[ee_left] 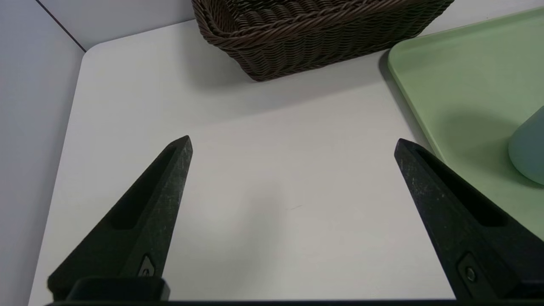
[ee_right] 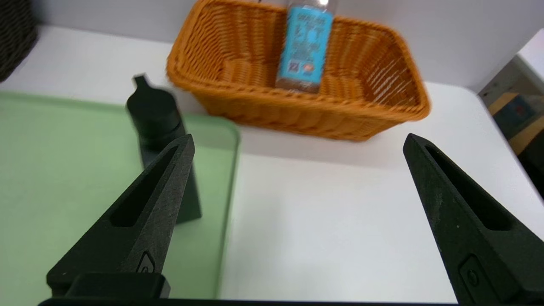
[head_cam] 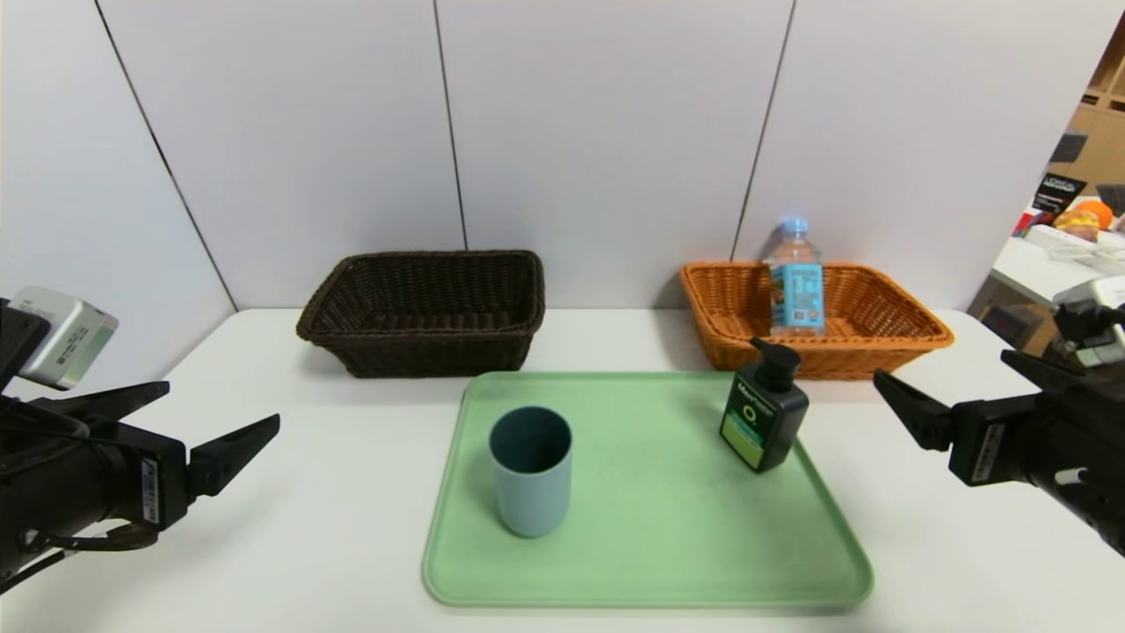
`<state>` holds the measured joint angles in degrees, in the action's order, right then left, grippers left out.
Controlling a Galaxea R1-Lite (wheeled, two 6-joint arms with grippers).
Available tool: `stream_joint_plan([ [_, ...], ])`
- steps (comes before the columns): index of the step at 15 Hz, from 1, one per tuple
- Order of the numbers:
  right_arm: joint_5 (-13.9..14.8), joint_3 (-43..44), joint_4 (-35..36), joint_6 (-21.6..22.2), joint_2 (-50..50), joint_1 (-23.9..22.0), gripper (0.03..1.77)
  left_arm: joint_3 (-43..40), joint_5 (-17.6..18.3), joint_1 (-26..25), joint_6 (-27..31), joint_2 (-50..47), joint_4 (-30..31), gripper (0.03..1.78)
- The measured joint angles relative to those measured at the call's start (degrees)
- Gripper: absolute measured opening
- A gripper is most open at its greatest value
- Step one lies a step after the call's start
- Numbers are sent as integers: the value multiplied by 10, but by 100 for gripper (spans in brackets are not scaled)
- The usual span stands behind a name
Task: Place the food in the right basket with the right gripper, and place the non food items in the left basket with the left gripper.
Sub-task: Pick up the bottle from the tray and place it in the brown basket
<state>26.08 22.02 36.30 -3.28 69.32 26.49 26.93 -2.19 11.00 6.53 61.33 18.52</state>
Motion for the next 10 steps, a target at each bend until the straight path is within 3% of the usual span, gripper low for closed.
stream_joint_plan([
  [5, -1, -42, 2, 21, 1, 46, 169, -7, -1, 0, 0, 4, 0, 169],
  [10, -19, -57, 2, 25, 11, 61, 169, -8, -2, 0, 0, 7, 0, 169],
])
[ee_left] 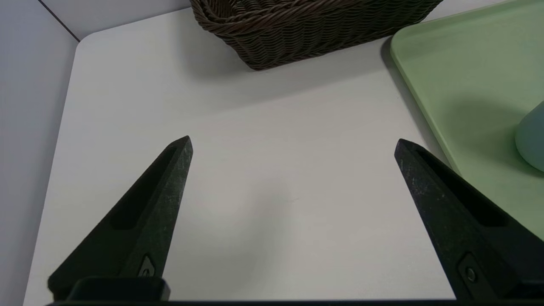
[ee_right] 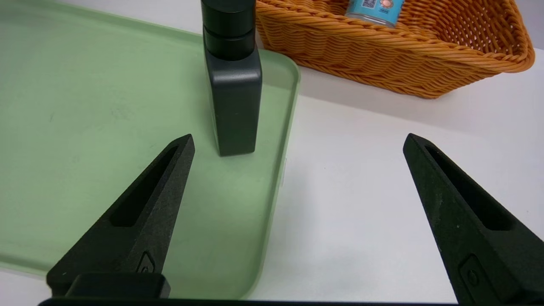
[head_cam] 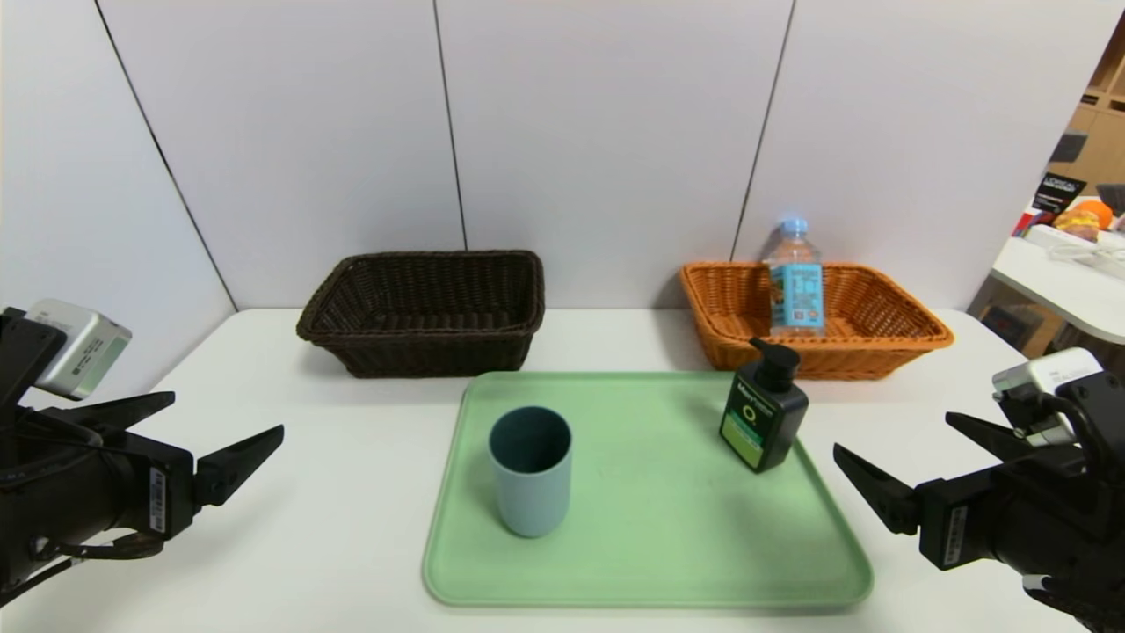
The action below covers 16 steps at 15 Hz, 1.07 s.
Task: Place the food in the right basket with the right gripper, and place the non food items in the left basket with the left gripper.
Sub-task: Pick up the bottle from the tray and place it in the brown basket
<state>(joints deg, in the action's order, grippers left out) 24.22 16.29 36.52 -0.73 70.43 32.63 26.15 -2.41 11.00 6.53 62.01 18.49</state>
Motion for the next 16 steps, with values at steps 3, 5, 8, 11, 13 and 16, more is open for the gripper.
stream_joint_plan([
  [3, -14, 1, 1, 25, 15, 1, 169, 1, 0, 0, 0, 1, -1, 169],
  [5, -21, 4, 10, 38, 28, 1, 169, 0, -1, 0, 0, 1, -1, 169],
  [8, -23, 7, 46, 46, 58, 1, 169, -2, -2, 0, 0, 0, 0, 169],
  [11, -23, 8, 108, 47, 108, -1, 169, 0, -1, 0, 0, 1, 0, 169],
  [13, -22, 7, 160, 47, 150, -3, 169, 3, 0, 0, 0, 1, 2, 169],
  [16, -24, 8, 224, 46, 200, -4, 169, 4, 0, 0, -1, 1, 3, 169],
])
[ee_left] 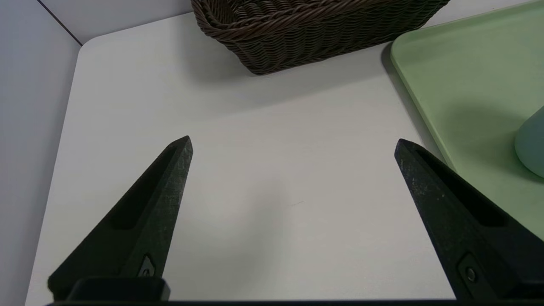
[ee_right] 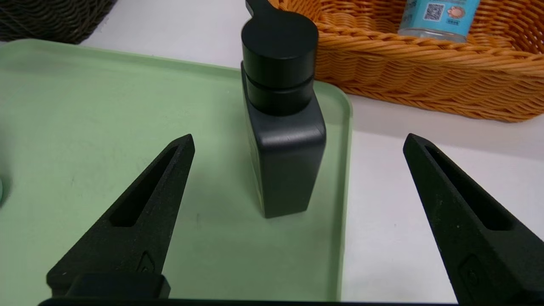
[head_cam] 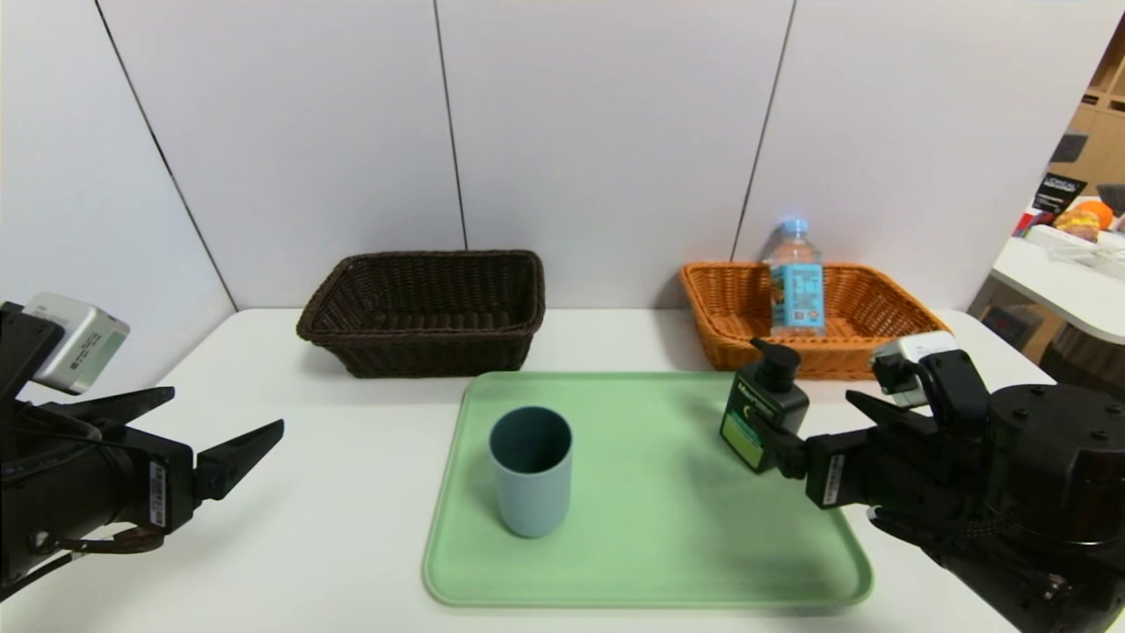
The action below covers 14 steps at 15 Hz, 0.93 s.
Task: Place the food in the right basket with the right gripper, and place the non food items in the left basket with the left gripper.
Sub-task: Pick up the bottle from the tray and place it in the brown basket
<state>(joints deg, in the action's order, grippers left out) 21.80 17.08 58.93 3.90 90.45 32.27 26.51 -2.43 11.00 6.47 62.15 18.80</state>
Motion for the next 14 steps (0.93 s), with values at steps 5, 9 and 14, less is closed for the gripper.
stream_joint_plan([
  [5, 0, 7, 3, 2, 29, -5, 169, 0, 0, 0, 0, 0, -2, 169],
  [9, 3, 16, 10, 12, 46, -14, 169, 0, 1, 0, 0, 1, -2, 169],
  [14, 7, 31, 20, 22, 76, -15, 169, 0, 1, 0, 0, 1, -3, 169],
])
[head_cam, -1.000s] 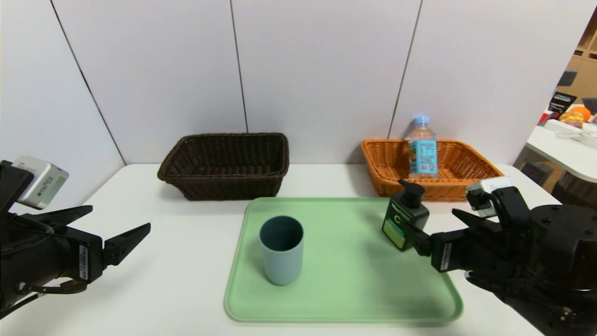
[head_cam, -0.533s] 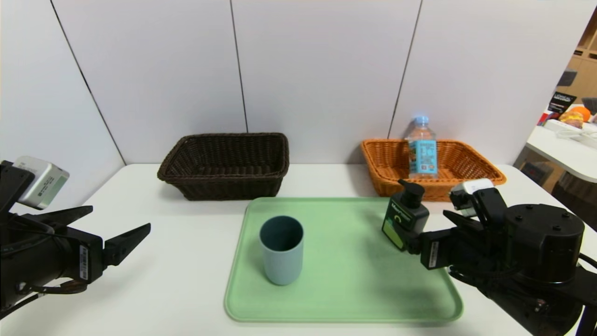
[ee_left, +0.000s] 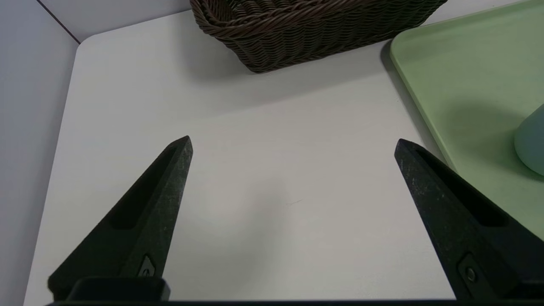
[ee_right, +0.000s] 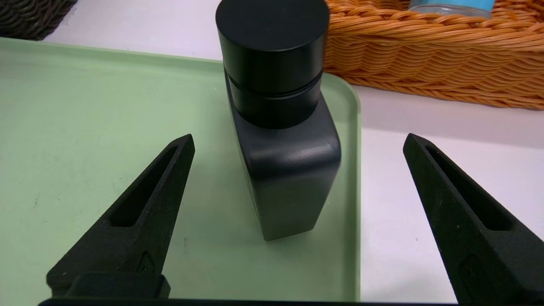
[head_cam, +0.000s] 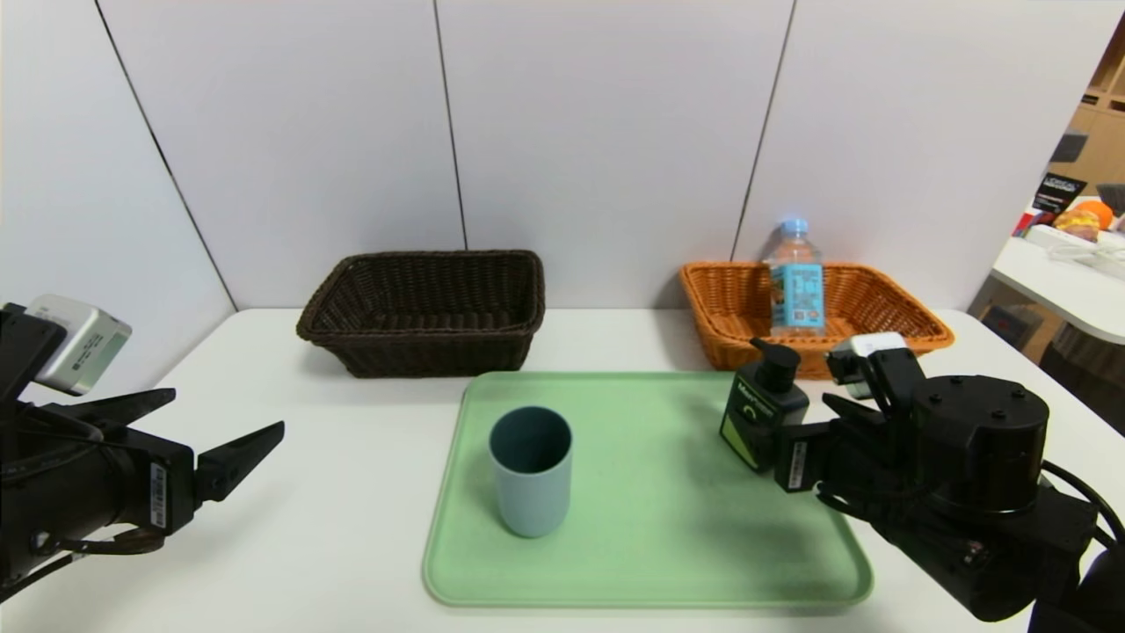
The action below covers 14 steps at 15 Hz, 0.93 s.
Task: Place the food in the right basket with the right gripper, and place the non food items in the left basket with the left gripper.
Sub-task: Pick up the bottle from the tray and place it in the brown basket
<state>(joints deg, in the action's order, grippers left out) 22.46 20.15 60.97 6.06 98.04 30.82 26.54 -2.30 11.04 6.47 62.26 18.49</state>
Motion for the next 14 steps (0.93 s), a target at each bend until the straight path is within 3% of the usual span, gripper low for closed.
stream_joint_plan([
  [7, 6, 2, 62, -2, 51, -1, 169, 0, 0, 0, 0, 6, 4, 169],
  [14, 10, -2, 64, -5, 49, -10, 169, 3, -1, 0, 0, 19, 5, 169],
])
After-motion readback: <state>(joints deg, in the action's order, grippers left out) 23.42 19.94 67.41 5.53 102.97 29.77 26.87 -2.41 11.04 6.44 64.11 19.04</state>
